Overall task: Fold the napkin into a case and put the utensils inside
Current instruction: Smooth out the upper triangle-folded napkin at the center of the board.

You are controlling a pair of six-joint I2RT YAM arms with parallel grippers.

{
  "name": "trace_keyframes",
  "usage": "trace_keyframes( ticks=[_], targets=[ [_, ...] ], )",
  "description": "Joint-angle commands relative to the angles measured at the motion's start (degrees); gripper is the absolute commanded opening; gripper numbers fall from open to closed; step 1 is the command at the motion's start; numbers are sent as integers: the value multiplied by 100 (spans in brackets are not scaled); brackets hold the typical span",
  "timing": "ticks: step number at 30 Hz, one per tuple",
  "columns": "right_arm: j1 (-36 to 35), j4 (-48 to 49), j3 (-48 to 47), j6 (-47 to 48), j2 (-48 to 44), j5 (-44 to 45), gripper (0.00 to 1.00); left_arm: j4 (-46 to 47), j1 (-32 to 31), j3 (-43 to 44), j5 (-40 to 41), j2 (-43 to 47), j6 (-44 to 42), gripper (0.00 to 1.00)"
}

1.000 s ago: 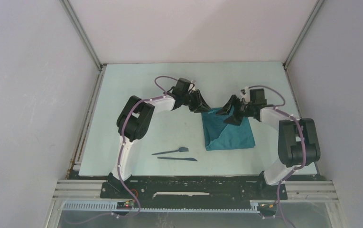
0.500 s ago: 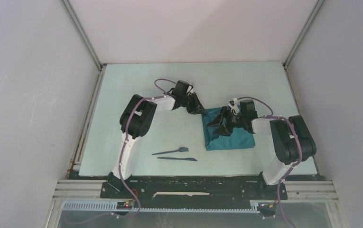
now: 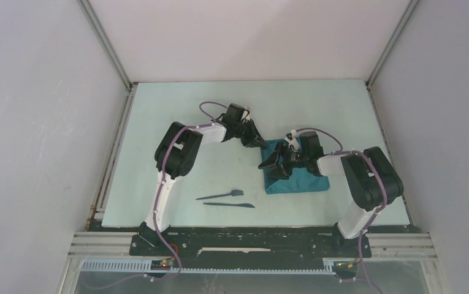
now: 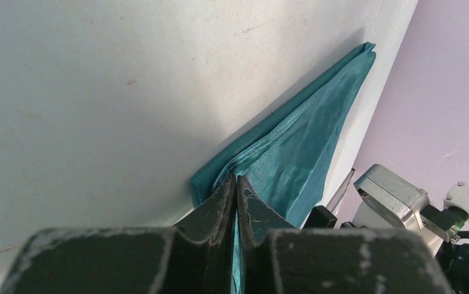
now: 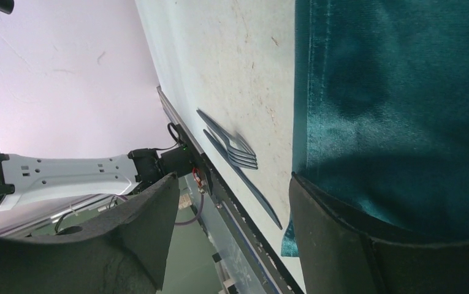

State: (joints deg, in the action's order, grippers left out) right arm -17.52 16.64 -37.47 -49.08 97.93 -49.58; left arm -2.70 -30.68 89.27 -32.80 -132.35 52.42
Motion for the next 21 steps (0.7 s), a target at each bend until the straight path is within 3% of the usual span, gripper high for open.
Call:
trace_keyframes(
  ticks=[1, 6, 13, 18, 21],
  targets=[
    [-134, 513, 110, -250, 106, 45, 73, -99, 6, 69, 184, 43, -127, 12],
    [-70, 143, 297, -72, -382, 35, 74, -99, 0, 110, 148, 74, -147, 14],
    [-212, -2447, 49, 1373, -1854, 1090, 80, -169, -4, 187, 104, 416, -449, 36],
    [-332, -3094, 50, 1537, -2171, 1731, 79, -421, -11, 363, 65, 604, -607, 44],
    [-323, -3105, 47, 1510, -2279, 1983, 78, -918, -70, 420, 479, 911, -1119, 52]
  ],
)
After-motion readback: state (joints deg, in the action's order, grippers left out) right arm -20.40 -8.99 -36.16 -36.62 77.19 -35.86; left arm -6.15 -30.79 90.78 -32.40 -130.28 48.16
